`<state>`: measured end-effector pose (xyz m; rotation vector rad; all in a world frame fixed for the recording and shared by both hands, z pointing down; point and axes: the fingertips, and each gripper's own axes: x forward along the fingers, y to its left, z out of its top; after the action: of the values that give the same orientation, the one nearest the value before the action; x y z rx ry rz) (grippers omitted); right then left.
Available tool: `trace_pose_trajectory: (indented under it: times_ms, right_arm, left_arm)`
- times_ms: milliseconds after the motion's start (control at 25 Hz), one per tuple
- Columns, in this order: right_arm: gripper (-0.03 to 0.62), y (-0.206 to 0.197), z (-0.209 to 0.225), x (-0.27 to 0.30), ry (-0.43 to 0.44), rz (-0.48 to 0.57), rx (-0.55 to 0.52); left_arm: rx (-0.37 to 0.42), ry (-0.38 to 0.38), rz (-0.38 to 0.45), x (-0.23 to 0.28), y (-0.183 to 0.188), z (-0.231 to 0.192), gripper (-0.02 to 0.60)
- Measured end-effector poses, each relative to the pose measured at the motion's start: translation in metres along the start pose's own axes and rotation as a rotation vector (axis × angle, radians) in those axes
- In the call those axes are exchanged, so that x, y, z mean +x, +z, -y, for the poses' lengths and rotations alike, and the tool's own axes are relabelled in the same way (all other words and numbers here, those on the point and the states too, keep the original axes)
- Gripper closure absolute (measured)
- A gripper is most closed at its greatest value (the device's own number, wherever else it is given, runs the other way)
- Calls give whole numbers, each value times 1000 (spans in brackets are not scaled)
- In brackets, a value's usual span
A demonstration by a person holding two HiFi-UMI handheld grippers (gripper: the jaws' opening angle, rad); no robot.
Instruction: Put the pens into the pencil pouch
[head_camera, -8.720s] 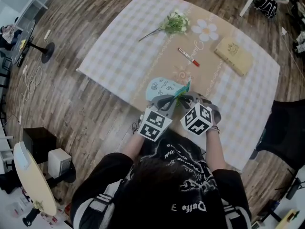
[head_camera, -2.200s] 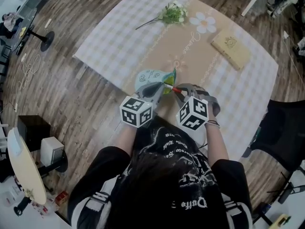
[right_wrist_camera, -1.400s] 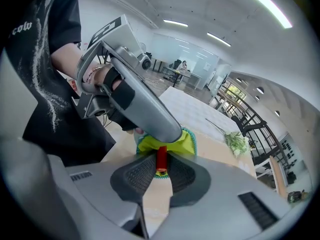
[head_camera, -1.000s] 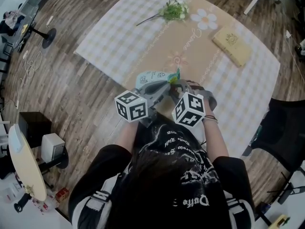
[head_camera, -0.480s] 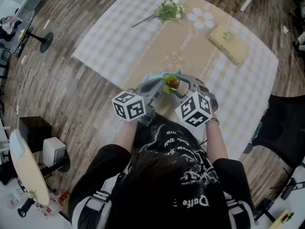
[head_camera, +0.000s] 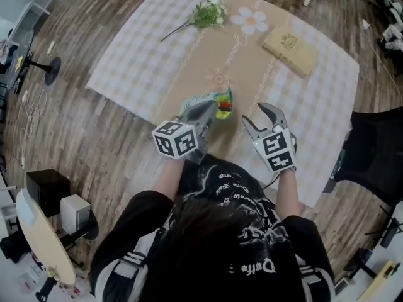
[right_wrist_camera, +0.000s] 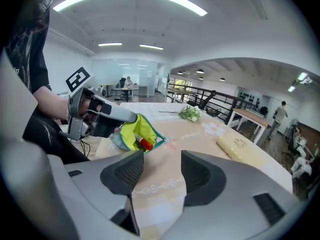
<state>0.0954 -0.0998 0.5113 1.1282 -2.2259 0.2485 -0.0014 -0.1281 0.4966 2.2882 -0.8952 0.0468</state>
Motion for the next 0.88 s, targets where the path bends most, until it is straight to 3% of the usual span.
trace_pose_trajectory:
  times_ms: [200, 520, 720, 880]
  right_arm:
    - [342, -27, 23, -21, -86, 1, 133]
    - [352, -53, 33, -41, -190, 6, 217]
    - [353, -68, 29, -45, -201, -3, 249]
    - [354, -75, 22, -45, -197, -16, 260]
  left_arm:
    - [56, 29, -90, 24, -25, 8, 549]
    - [68, 84, -197, 43, -65, 12, 549]
    - [117, 117, -297, 47, -93, 15, 549]
    - [112, 123, -370, 47, -113, 15, 546]
